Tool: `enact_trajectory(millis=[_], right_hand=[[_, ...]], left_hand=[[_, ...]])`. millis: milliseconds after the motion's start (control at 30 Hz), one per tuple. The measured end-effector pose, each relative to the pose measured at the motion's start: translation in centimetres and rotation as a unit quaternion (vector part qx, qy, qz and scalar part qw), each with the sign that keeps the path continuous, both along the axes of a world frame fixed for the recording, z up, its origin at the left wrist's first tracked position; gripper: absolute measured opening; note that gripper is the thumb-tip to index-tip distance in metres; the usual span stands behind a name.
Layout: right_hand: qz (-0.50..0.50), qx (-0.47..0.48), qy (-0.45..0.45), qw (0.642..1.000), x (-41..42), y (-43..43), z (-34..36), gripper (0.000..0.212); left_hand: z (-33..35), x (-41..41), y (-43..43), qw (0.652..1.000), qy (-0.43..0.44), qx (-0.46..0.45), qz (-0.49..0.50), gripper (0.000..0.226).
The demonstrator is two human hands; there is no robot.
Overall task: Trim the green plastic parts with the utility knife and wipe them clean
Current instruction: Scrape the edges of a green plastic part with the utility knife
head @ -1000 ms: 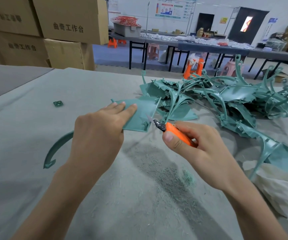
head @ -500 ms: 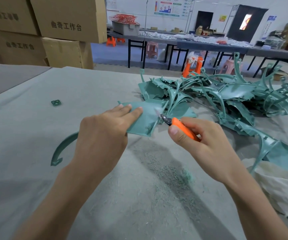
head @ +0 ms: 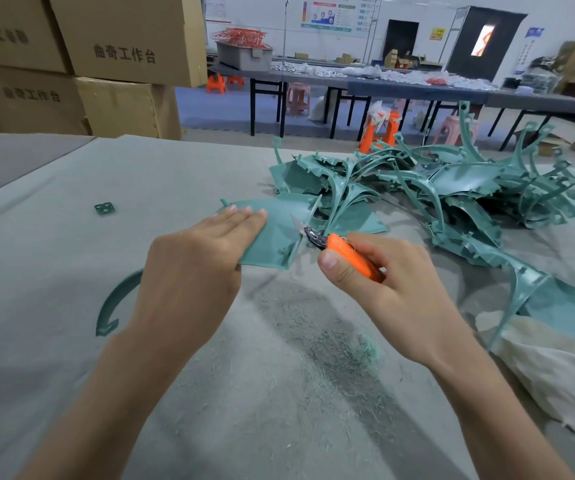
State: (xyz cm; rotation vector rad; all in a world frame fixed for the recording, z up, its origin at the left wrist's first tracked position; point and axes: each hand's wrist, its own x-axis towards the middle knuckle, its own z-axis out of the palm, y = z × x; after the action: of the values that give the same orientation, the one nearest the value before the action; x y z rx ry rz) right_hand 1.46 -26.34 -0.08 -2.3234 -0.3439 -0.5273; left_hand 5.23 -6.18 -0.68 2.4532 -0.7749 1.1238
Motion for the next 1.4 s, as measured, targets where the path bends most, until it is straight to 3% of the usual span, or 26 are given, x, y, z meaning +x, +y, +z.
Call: enact_trajectory(millis=[400, 600, 667, 767, 867, 967, 1133, 1300, 1400], right_hand=[[-0.073, 0.036, -0.033, 0.996, 1.4, -2.5, -0.6, 0.052], [-0.169, 0.045, -0.006, 0.985, 1.7, -4.9, -0.1, 0.065], [-0.098, 0.087, -0.007, 0.991, 1.2, -4.5, 0.6, 0.063], [0.086, 0.146, 0.032, 0.985, 0.2, -2.8, 1.1, 0.042], [0.175, 0.121, 0.077, 0.974, -0.7, -1.1, 1.1, 0.043], [0.168, 0.103, 0.097, 0.976, -0.8, -0.6, 1.1, 0.049], [0.186, 0.209, 0.169, 0.945, -0.8, -0.9, 1.1, 0.049], [0.068, 0.212, 0.023, 0.975, 0.1, -1.3, 1.2, 0.054], [0.078, 0.295, 0.023, 0.952, -0.2, -1.1, 1.4, 0.035]], left_hand=[[0.3, -1.1, -1.1, 0.999, 0.006, -0.024, -0.044, 0.056], [0.5, -1.3, -1.2, 0.996, 0.023, -0.050, -0.064, 0.060], [0.5, -1.0, -1.0, 0.998, 0.015, -0.050, -0.039, 0.060], [0.2, -0.7, -0.8, 0.999, 0.000, -0.052, 0.002, 0.059], [0.0, -0.4, -0.5, 0.999, -0.012, -0.043, 0.009, 0.062], [0.0, -0.4, -0.4, 0.999, -0.029, -0.028, -0.001, 0.060], [0.2, -0.7, -0.3, 0.999, -0.027, -0.014, -0.015, 0.059], [0.6, -0.5, -0.3, 0.992, 0.039, -0.084, -0.084, 0.051], [1.0, -0.5, -0.4, 0.984, 0.084, -0.088, -0.131, 0.043]])
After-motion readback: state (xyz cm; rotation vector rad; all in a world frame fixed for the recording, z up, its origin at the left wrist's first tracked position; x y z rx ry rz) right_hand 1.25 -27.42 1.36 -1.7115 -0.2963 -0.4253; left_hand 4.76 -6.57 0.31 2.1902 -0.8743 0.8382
